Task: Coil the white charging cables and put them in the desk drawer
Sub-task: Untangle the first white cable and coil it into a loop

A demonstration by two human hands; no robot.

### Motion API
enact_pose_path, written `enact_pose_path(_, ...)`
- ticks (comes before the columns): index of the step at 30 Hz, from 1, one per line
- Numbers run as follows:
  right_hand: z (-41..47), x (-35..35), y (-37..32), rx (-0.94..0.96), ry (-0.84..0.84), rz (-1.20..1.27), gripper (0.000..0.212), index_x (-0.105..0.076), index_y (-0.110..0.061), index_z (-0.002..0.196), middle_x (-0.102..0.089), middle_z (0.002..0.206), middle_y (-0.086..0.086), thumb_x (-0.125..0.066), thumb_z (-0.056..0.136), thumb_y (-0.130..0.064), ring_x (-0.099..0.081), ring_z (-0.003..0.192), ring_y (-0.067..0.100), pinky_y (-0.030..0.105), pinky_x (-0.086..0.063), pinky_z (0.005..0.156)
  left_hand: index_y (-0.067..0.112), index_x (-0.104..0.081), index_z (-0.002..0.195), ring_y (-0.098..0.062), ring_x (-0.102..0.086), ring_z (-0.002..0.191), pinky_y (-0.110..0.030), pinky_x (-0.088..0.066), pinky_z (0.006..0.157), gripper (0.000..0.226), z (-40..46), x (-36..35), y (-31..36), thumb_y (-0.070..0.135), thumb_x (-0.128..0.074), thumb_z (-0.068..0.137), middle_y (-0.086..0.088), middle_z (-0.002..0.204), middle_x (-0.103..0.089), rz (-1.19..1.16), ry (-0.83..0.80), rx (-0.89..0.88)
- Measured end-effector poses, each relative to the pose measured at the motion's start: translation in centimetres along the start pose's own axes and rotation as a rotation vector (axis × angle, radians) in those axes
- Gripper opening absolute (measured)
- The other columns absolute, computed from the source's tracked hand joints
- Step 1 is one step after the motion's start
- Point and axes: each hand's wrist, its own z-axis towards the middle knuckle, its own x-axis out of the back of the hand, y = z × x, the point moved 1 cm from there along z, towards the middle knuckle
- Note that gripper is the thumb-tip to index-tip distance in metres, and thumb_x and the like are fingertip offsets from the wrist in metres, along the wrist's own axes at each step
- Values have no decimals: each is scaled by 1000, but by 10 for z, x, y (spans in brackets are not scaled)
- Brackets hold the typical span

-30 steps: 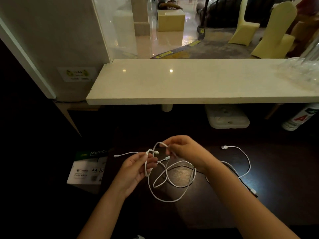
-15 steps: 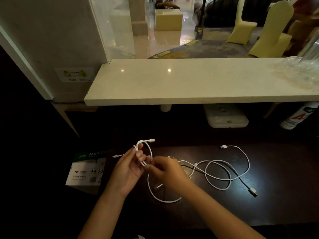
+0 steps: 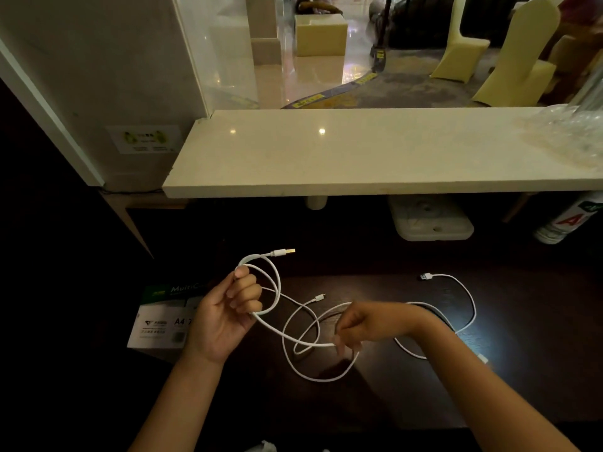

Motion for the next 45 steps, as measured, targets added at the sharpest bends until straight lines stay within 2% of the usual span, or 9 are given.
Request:
enact_pose_path(8,4,36,10,-259,305,-260,40,-53,-21,51,-48,52,-6,-70,73,-51,-43,51,7,25,-37,56,-2,-52,109,-9,-40,55,-23,-40,55,35,3,6,-7,19,-25,100,-10,81,-62,25,-187,193)
enact_pose_path(12,14,38,-8,-225,589,-137,36,-50,-20,53,-47,53,-4,-71,77,-37,-43,51,7,24,-36,54,5,-59,84,1,-31,31,-11,-26,35,18,-4,5,-14,22,-53,83,3,49,-52,533,173,86)
enact_pose_path(16,20,32,-26,-169,733,60,35,-53,-22,54,-44,50,-5,-60,88,-26,-38,42,3,19,-31,46,2,-56,90,-2,-34,34,-13,-32,38,19,-3,3,-22,17,-45,89,-8,66,-67,697,330,50)
enact_pose_path(23,21,-10,-69,58,501,522,21,-63,3,98,-56,62,2,-43,93,-2,-52,49,7,18,-43,51,4,-60,95,-9,-61,52,-18,-42,48,24,3,0,-34,16,-40,96,-8,81,-74,762,510,-47)
enact_pose_path(29,30,-51,-66,23,448,615,22,-57,-11,68,-60,57,4,-60,89,-15,-62,48,12,18,-49,47,5,-62,96,-12,-70,69,-23,-55,58,26,6,-6,-25,15,-38,96,-3,71,-73,550,497,-192)
enact_pose_path(34,37,-60,-48,-42,469,551,28,-55,-15,64,-59,56,1,-60,88,-29,-60,47,11,19,-46,46,7,-62,85,-5,-43,41,-18,-42,44,14,4,-7,-15,20,-61,79,7,48,-41,237,409,-162)
enact_pose_path(37,33,-45,-44,-68,594,663,14,-60,-14,88,-58,79,3,-52,93,-25,-54,59,6,18,-43,51,7,-68,78,-3,-37,38,-17,-41,43,24,0,-6,-10,16,-80,60,7,48,-41,105,226,-79)
enact_pose_path(42,24,-19,-45,58,128,1242,50,-58,-13,119,-68,99,9,-37,84,-41,-63,89,19,34,-45,81,6,-65,76,-2,-26,40,-15,-37,42,21,1,-14,-20,17,-79,65,6,46,-39,156,138,37)
enact_pose_path(45,24,-7,-40,53,127,1270,57,-61,-7,116,-70,89,11,-39,86,-50,-66,78,19,31,-47,78,6,-64,78,-4,-33,39,-17,-36,44,17,1,-18,-23,23,-59,80,6,48,-36,321,227,23)
